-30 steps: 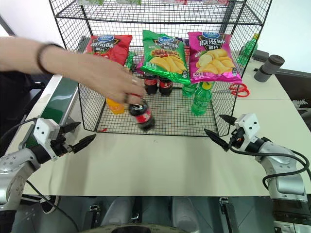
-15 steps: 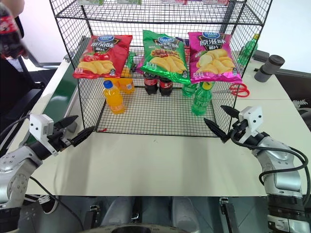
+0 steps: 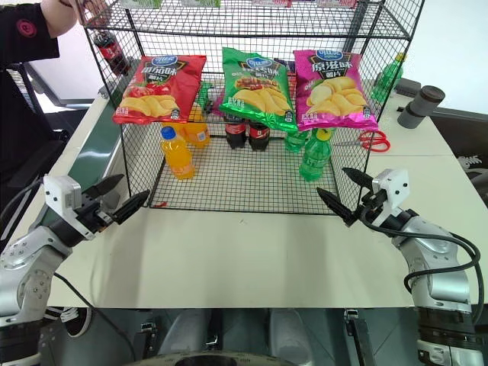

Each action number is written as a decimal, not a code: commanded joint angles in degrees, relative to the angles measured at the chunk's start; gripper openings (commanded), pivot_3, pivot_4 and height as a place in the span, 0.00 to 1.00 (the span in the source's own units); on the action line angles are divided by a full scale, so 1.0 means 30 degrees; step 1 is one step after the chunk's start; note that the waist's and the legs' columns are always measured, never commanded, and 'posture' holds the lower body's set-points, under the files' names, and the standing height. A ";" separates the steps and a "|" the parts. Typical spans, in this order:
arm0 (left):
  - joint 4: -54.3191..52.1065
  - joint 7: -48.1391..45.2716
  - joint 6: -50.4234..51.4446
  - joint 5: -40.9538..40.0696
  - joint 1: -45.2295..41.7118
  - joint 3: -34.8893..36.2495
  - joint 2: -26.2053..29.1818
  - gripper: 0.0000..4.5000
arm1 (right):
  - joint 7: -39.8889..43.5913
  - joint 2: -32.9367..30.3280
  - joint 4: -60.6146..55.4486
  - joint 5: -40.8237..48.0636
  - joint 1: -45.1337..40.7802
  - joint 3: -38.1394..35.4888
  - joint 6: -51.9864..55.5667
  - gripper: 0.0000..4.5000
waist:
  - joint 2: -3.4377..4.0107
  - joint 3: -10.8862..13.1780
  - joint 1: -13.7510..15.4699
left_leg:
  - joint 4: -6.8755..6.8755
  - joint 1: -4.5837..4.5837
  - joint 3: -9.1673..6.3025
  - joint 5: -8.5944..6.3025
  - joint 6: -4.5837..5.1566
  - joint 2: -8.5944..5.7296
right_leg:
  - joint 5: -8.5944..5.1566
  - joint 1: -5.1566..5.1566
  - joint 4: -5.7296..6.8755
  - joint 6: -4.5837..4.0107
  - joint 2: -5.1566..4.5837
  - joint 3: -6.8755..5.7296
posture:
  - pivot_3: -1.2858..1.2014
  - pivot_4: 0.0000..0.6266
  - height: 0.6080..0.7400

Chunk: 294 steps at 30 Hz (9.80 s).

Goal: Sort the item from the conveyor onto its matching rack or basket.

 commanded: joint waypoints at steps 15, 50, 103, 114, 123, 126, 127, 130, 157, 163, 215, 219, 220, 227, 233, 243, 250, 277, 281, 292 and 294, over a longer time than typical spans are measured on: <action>0.0452 0.0406 -0.1055 0.0708 -0.0510 -0.0123 -0.0137 1.00 | -0.0099 0.0504 -0.0949 0.0050 0.0345 0.0015 -0.0630 0.99 | -0.0002 -0.0002 0.0017 | 0.0001 -0.0001 -0.0001 0.0000 0.0000 -0.0001 | 0.0000 0.0001 0.0000 0.0000 0.0001 -0.0002 | 0.52 0.24 1.00; 0.2527 0.6893 -0.2777 0.0840 -0.0379 0.4715 -0.1935 1.00 | -0.0036 0.2143 -0.3015 -0.0189 -0.0911 0.4154 -0.0032 0.99 | -0.0043 -0.0030 0.0035 | 0.0005 0.0003 -0.0009 0.0000 -0.0001 0.0000 | 0.0000 0.0005 0.0004 0.0001 -0.0006 -0.0011 | 0.52 0.24 1.00; 0.5984 0.8244 -0.4918 0.2147 -0.2069 0.4122 -0.2393 1.00 | -0.0852 0.2934 -0.3462 -0.0822 -0.1576 0.5399 0.0157 0.99 | -0.0056 -0.0037 -0.0007 | 0.0004 0.0001 -0.0013 -0.0001 -0.0002 0.0000 | 0.0001 -0.0001 0.0010 0.0001 -0.0037 -0.0021 | 0.52 0.24 1.00; 0.6499 0.8333 -0.5416 0.2529 -0.2271 0.4102 -0.2218 1.00 | -0.0766 0.3053 -0.3379 -0.0974 -0.1708 0.5442 0.0156 0.99 | -0.0055 -0.0037 -0.0008 | 0.0004 0.0001 -0.0013 -0.0001 -0.0002 -0.0001 | 0.0001 -0.0001 0.0009 0.0001 -0.0040 -0.0023 | 0.52 0.24 1.00; 0.6694 0.8296 -0.5547 0.2659 -0.2402 0.4193 -0.2141 1.00 | -0.0714 0.3026 -0.3456 -0.0950 -0.1591 0.5412 0.0208 0.99 | -0.0055 -0.0037 -0.0006 | 0.0004 0.0001 -0.0013 -0.0002 -0.0002 -0.0001 | 0.0001 -0.0001 0.0009 0.0001 -0.0042 -0.0024 | 0.52 0.24 1.00; 0.6748 0.8294 -0.5640 0.2643 -0.2411 0.4194 -0.2127 1.00 | -0.0657 0.3046 -0.3361 -0.0975 -0.1606 0.5420 0.0155 0.99 | -0.0055 -0.0037 -0.0003 | 0.0004 0.0001 -0.0013 -0.0002 -0.0002 0.0000 | 0.0001 -0.0001 0.0010 0.0001 -0.0044 -0.0024 | 0.52 0.24 1.00; 0.6776 0.8294 -0.5677 0.2641 -0.2420 0.4194 -0.2117 1.00 | -0.0641 0.3055 -0.3340 -0.0979 -0.1614 0.5424 0.0141 0.99 | -0.0055 -0.0037 -0.0001 | 0.0004 0.0001 -0.0013 -0.0001 -0.0002 -0.0001 | 0.0001 -0.0001 0.0009 0.0001 -0.0045 -0.0024 | 0.52 0.24 1.00; 0.6938 0.8392 -0.5806 0.2733 -0.2494 0.4225 -0.2052 1.00 | -0.0610 0.3066 -0.3326 -0.0971 -0.1612 0.5423 0.0134 0.99 | -0.0055 -0.0037 0.0000 | 0.0004 0.0000 -0.0013 -0.0002 -0.0002 -0.0001 | 0.0001 -0.0001 0.0009 0.0001 -0.0046 -0.0024 | 0.52 0.24 1.00; -0.5179 0.1705 0.4069 -0.7558 -0.0553 0.1437 0.3600 0.63 | -0.0238 0.1930 -0.5729 0.0986 -0.2991 0.6123 0.5091 1.00 | -0.0111 0.0008 -0.0054 | -0.0030 -0.0039 -0.0030 -0.0006 -0.0014 -0.0015 | -0.0007 -0.0021 -0.0059 -0.0019 -0.0122 -0.0029 | 0.52 0.24 1.00; -0.5020 0.0757 0.4385 -0.5663 -0.1773 -0.2870 0.2741 0.63 | -0.0187 0.2102 -0.6547 0.2054 -0.3191 0.6076 0.6425 1.00 | -0.0094 0.0014 -0.0097 | -0.0040 -0.0035 -0.0030 -0.0003 -0.0010 -0.0010 | -0.0014 -0.0035 -0.0045 -0.0033 -0.0094 -0.0033 | 0.52 0.24 1.00; -0.1408 -0.2943 0.2427 0.0510 -0.5022 -0.6988 -0.0046 0.98 | -0.4704 0.6389 -0.5691 0.1504 -0.5668 0.7095 0.7613 0.67 | -0.0091 0.0011 -0.0108 | -0.0008 -0.0052 -0.0033 0.0000 0.0003 0.0027 | -0.0001 -0.0051 -0.0023 -0.0003 0.0094 0.0000 | 0.52 0.24 1.00; -0.1051 -0.2916 0.1297 0.1360 -0.3022 -0.5855 0.0975 0.98 | -0.5391 0.6931 -0.3453 -0.0785 -0.6012 0.7324 0.5019 0.67 | -0.0085 0.0014 -0.0094 | -0.0009 -0.0049 -0.0027 0.0000 0.0002 0.0038 | -0.0002 -0.0062 -0.0017 -0.0005 0.0100 0.0007 | 0.52 0.24 1.00; -0.0992 -0.2885 0.1077 0.1443 -0.2684 -0.5644 0.1057 0.98 | -0.5492 0.7095 -0.2888 -0.1230 -0.6037 0.7389 0.4416 0.67 | -0.0085 0.0014 -0.0084 | -0.0011 -0.0051 -0.0024 -0.0001 0.0003 0.0036 | -0.0002 -0.0067 -0.0017 -0.0005 0.0099 0.0007 | 0.52 0.24 1.00; -0.1034 -0.1994 -0.0867 0.1519 -0.1000 -0.3905 0.0478 0.98 | -0.7164 0.9376 0.3894 -0.4567 -0.7281 0.7090 -0.2316 0.67 | -0.0083 0.0016 -0.0092 | -0.0012 -0.0054 -0.0008 0.0000 0.0000 0.0025 | -0.0001 -0.0069 -0.0016 -0.0006 0.0023 0.0005 | 0.52 0.24 1.00; -0.1407 -0.1568 -0.1191 0.1399 -0.0584 -0.3713 0.0188 0.98 | -0.8794 1.0398 0.9449 -0.6291 -0.9460 0.6522 -0.6509 0.67 | -0.0076 0.0020 -0.0144 | -0.0014 -0.0057 0.0002 0.0000 -0.0003 0.0012 | -0.0001 -0.0078 -0.0007 -0.0005 -0.0005 0.0004 | 0.52 0.24 1.00; -0.1599 -0.1374 -0.1480 0.1338 -0.0585 -0.3866 -0.0067 0.98 | -0.8993 1.1271 1.5954 -0.6655 -1.2138 0.5501 -0.9800 0.67 | -0.0070 0.0023 -0.0438 | -0.0028 -0.0054 0.0005 0.0001 -0.0007 0.0012 | 0.0000 -0.0078 0.0000 -0.0005 -0.0024 0.0000 | 0.52 0.24 1.00; -0.1550 -0.1365 -0.1546 0.1448 -0.0609 -0.4010 -0.0166 0.99 | -0.8539 1.1634 1.7251 -0.6558 -1.2587 0.5216 -1.0400 0.78 | -0.0067 0.0025 -0.0638 | -0.0029 -0.0047 0.0002 0.0003 -0.0012 0.0013 | 0.0000 -0.0085 0.0029 -0.0005 -0.0032 -0.0001 | 0.52 0.24 1.00; -0.1412 -0.0201 0.0735 0.1546 -0.0973 -0.3509 0.0979 1.00 | -0.2236 0.2492 -0.0881 -0.2230 -0.3087 0.3214 -0.1200 0.99 | -0.0034 0.0039 -0.0477 | -0.0048 -0.0043 -0.0010 0.0000 -0.0012 -0.0005 | -0.0002 -0.0067 -0.0002 -0.0008 -0.0090 -0.0008 | 0.52 0.24 1.00; -0.1195 -0.0372 0.0641 0.1494 -0.0768 -0.3094 0.1317 1.00 | -0.1176 -0.0212 -0.2502 -0.0960 -0.1042 0.1251 0.0752 0.99 | -0.0035 0.0038 -0.0430 | -0.0045 -0.0036 -0.0009 0.0000 -0.0011 -0.0007 | -0.0003 -0.0050 -0.0019 -0.0011 -0.0095 -0.0008 | 0.52 0.24 1.00; -0.0219 -0.0734 0.0274 0.1817 -0.0331 -0.2058 0.2102 1.00 | -0.0200 -0.1945 -0.2451 -0.0378 0.1537 -0.1479 0.1005 0.99 | -0.0034 0.0038 -0.0420 | -0.0048 -0.0022 -0.0002 0.0001 -0.0006 -0.0006 | -0.0005 -0.0034 -0.0025 -0.0012 -0.0077 -0.0007 | 0.52 0.24 1.00; -0.0326 -0.0779 0.0177 0.1787 -0.0176 -0.1946 0.2124 1.00 | -0.0291 -0.1914 -0.2272 -0.0452 0.1314 -0.1396 0.1022 0.99 | -0.0035 0.0038 -0.0416 | -0.0045 -0.0023 0.0000 0.0001 -0.0006 -0.0008 | -0.0004 -0.0033 -0.0026 -0.0011 -0.0076 -0.0007 | 0.52 0.24 1.00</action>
